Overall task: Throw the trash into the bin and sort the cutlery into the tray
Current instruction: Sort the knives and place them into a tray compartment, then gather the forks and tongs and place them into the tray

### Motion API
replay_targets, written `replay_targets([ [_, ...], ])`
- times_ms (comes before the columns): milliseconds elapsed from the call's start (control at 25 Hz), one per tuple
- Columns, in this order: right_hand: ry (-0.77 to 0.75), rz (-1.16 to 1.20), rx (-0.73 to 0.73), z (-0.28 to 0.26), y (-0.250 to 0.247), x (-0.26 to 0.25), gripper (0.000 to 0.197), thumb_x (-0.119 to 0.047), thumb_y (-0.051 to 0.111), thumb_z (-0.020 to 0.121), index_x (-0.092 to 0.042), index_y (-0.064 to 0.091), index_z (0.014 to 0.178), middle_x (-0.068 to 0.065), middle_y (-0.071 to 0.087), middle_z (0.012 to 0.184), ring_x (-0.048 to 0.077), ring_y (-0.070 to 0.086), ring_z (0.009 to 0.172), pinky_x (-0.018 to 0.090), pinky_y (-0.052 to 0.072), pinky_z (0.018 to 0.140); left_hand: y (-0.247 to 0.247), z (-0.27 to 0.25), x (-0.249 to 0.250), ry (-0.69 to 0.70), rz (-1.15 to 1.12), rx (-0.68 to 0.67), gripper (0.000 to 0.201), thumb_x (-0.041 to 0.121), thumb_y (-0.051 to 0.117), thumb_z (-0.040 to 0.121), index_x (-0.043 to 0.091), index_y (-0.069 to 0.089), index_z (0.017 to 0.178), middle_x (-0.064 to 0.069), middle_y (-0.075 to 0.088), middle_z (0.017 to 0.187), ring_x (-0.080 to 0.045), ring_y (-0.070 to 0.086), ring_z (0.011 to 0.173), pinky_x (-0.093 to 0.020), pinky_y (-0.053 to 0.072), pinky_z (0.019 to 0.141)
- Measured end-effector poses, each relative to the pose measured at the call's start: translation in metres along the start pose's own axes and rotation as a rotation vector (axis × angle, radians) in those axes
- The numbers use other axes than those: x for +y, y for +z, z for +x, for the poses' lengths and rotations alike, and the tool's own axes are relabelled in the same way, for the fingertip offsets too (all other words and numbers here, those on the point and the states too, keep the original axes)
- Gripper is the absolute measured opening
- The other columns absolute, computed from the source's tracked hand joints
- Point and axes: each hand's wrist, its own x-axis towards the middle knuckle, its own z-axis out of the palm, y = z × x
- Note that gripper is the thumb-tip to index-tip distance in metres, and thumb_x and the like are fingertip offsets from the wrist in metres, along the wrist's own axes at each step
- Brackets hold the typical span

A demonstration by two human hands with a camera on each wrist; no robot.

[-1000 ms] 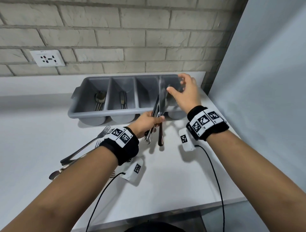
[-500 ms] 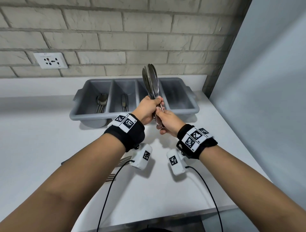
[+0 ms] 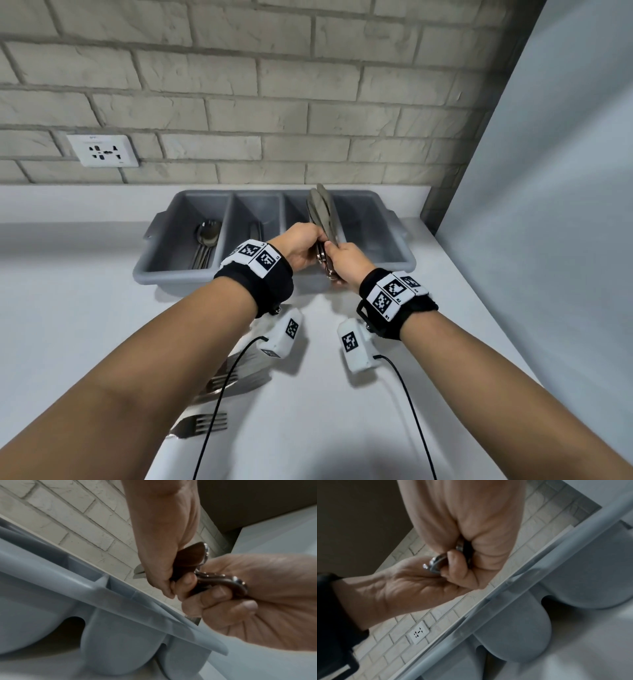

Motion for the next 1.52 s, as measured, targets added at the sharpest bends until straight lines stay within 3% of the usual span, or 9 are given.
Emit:
replay_targets([
  [360,0.227,0.125,-0.034,0.065,0.007,-0.002,0.034,-0.018,0.043,0.097,-0.007,0.045,0.065,0.009,0.043,0.06,0.015,0.033,0.045,0.006,0.027,0.03,-0.015,0.047,0.004,-0.076,0.209,0.062,0.033,-0.015,0.033,0.09,-0.002,0.046,0.063,-0.013,0.045,0.063,-0.012,0.05,0.024,-0.016,0.04,0.029],
  [560,0.257,-0.129,-0.1,0.084,0.011,-0.007,0.031,-0.005,0.04,0.092,-0.005,0.051,0.064,0.011,0.05,0.063,0.019,0.047,0.043,0.014,0.032,0.028,-0.022,0.075,-0.003,-0.117,0.287,0.137,0.03,-0.021,0.033,0.079,-0.003,0.048,0.06,-0.015,0.048,0.053,-0.026,0.047,0.05,-0.03,0.044,0.049],
  [640,0.232,-0.331,-0.095,0.09,0.015,-0.008,0.025,-0.009,0.041,0.095,0.002,0.062,0.087,0.019,0.063,0.089,0.023,0.067,0.074,0.028,0.051,0.055,-0.02,0.077,-0.003,-0.121,0.322,0.132,0.03,-0.018,0.033,0.082,-0.002,0.048,0.062,-0.014,0.045,0.061,-0.025,0.045,0.053,-0.031,0.039,0.049],
  [800,0.203,-0.384,-0.027,0.092,0.017,-0.007,0.038,-0.014,0.034,0.1,0.004,0.053,0.127,0.019,0.054,0.135,0.03,0.051,0.125,0.032,0.041,0.1,-0.021,0.083,-0.001,-0.099,0.388,0.203,0.024,-0.007,0.035,0.088,-0.004,0.054,0.073,-0.009,0.042,0.062,-0.02,0.041,0.054,-0.03,0.036,0.054],
  [960,0.126,-0.409,-0.001,0.09,0.016,-0.004,0.034,-0.009,0.042,0.094,0.003,0.058,0.122,0.021,0.059,0.13,0.032,0.056,0.12,0.03,0.045,0.095,-0.025,0.07,0.004,-0.03,0.401,0.16,0.037,0.002,0.041,0.091,-0.009,0.052,0.125,0.0,0.049,0.07,-0.009,0.047,0.061,-0.02,0.044,0.06],
  [1160,-0.068,-0.295,0.164,0.064,0.01,-0.004,0.034,-0.009,0.051,0.088,-0.006,0.061,0.121,0.014,0.063,0.124,0.029,0.058,0.115,0.027,0.044,0.097,-0.039,0.006,0.027,0.14,0.587,0.171,0.031,-0.002,0.043,0.09,0.007,0.057,0.116,-0.004,0.053,0.07,-0.01,0.049,0.06,-0.019,0.042,0.054],
  [1280,-0.37,-0.056,0.275,0.03,0.018,-0.005,0.028,0.002,0.049,0.086,-0.003,0.061,0.111,0.01,0.062,0.097,0.017,0.059,0.086,0.011,0.046,0.076,-0.057,-0.04,0.033,0.172,0.741,0.096,0.026,0.008,0.048,0.091,0.017,0.057,0.113,0.0,0.053,0.073,-0.008,0.049,0.063,-0.021,0.042,0.061],
  [1400,-0.588,-0.039,0.158,-0.017,0.031,0.0,0.022,0.006,0.05,0.085,-0.002,0.062,0.101,0.003,0.055,0.086,0.008,0.051,0.071,0.004,0.042,0.064,-0.088,-0.083,0.02,0.142,0.767,0.093,0.019,0.016,0.052,0.091,0.021,0.058,0.108,0.004,0.055,0.074,-0.007,0.051,0.065,-0.021,0.041,0.06],
  [1520,-0.569,-0.306,-0.162,-0.054,0.05,0.014,0.014,-0.006,0.056,0.086,-0.007,0.063,0.098,0.003,0.058,0.089,0.018,0.056,0.079,0.022,0.047,0.075,-0.121,-0.116,-0.01,0.081,0.98,0.133,0.028,0.021,0.058,0.089,0.016,0.059,0.116,0.003,0.059,0.091,-0.011,0.054,0.078,-0.023,0.043,0.067],
])
